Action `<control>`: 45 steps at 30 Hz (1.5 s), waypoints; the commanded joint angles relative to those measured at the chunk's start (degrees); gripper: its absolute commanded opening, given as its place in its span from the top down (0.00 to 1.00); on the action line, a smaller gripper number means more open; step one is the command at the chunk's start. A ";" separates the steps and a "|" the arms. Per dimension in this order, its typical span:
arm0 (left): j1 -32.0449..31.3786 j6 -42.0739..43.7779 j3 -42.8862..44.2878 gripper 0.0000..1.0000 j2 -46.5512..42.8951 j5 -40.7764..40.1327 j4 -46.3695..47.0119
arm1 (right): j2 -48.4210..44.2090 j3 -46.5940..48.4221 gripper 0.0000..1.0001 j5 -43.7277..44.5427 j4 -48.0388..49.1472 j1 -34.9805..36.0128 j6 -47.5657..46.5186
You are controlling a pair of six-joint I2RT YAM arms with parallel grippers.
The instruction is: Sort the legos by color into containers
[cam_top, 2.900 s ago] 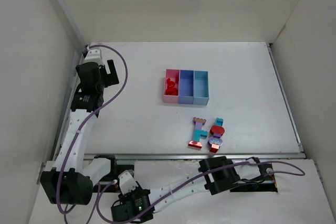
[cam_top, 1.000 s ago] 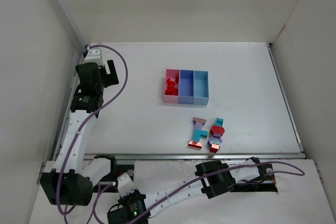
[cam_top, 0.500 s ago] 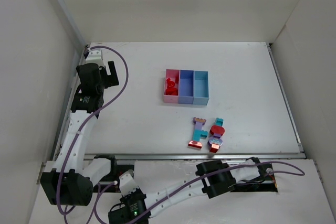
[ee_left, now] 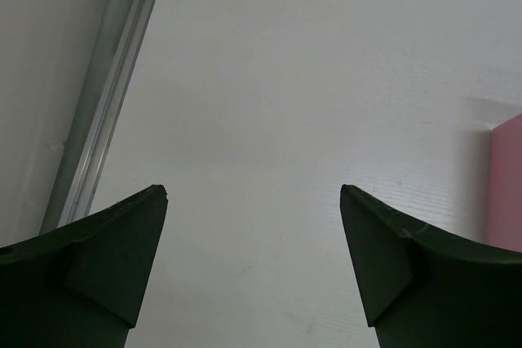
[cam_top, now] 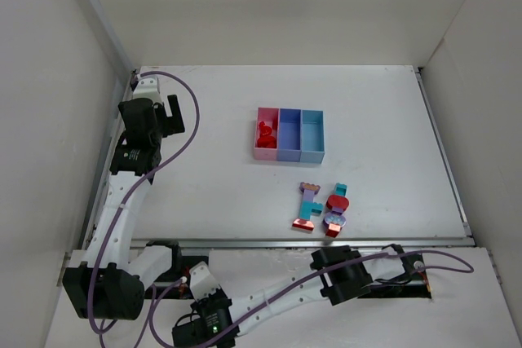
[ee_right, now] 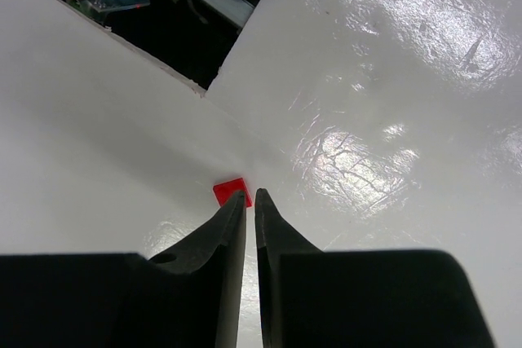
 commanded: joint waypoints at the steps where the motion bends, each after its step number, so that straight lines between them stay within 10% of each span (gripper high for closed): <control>1: 0.19 0.29 -0.35 0.15 -1.46 0.42 2.61 | -2.78 -0.44 0.85 1.17 -1.53 0.59 0.91; 5: 0.19 0.29 -0.35 0.15 -1.46 0.42 2.61 | -2.78 -0.44 0.83 0.03 0.31 0.59 0.91; 12: 0.19 0.29 -0.87 0.15 -1.46 0.42 2.61 | -5.33 -6.15 0.47 -3.75 9.45 0.59 -4.18; 45: 0.19 0.82 -0.88 0.15 -1.46 0.95 2.61 | -3.22 -6.77 0.60 -6.57 11.83 0.59 -13.15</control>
